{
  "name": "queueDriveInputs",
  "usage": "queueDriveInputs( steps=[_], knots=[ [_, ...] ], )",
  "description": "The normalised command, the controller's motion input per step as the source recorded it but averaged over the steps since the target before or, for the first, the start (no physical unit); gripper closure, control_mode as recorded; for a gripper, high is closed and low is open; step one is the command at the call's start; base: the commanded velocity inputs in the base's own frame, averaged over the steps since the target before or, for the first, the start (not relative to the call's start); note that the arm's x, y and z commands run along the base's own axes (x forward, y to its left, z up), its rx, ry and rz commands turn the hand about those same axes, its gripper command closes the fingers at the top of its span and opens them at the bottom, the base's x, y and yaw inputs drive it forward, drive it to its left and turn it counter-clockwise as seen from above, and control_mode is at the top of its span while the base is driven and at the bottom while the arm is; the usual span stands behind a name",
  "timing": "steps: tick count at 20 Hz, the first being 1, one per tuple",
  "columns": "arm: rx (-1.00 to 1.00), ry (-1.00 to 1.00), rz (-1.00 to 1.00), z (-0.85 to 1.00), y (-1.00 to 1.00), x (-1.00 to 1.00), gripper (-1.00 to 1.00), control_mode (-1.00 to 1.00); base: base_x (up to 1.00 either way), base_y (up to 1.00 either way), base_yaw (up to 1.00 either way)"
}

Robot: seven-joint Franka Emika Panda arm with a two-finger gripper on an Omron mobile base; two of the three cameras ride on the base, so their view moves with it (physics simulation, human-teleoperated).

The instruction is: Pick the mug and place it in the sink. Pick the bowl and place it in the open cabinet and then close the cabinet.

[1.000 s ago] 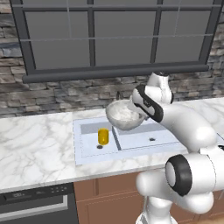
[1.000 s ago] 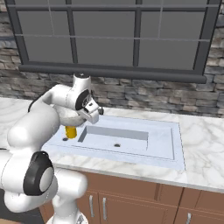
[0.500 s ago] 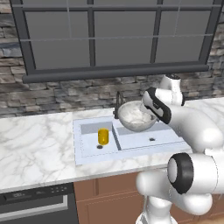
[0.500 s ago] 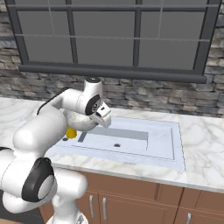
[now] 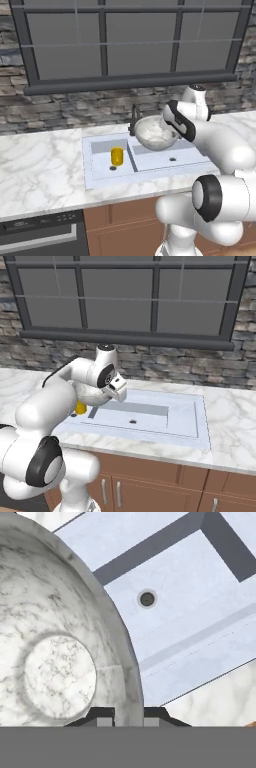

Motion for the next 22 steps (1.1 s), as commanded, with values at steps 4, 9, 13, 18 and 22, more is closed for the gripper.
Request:
queueDriveInputs(
  steps=[4,9,13,18,22],
  knots=[
    [0.00,0.00,0.00,0.00,0.00,0.00,1.00,1.00,-0.39,-0.13,-0.41],
    [0.00,0.00,0.00,0.00,0.00,0.00,1.00,1.00,-0.41,0.02,-0.66],
    [0.00,0.00,0.00,0.00,0.00,0.00,1.00,1.00,-0.33,0.00,-0.73],
    [0.00,0.00,0.00,0.00,0.00,0.00,1.00,1.00,-0.03,0.02,-0.69],
    [0.00,0.00,0.00,0.00,0.00,0.00,1.00,1.00,0.03,0.31,-0.74]
  ],
)
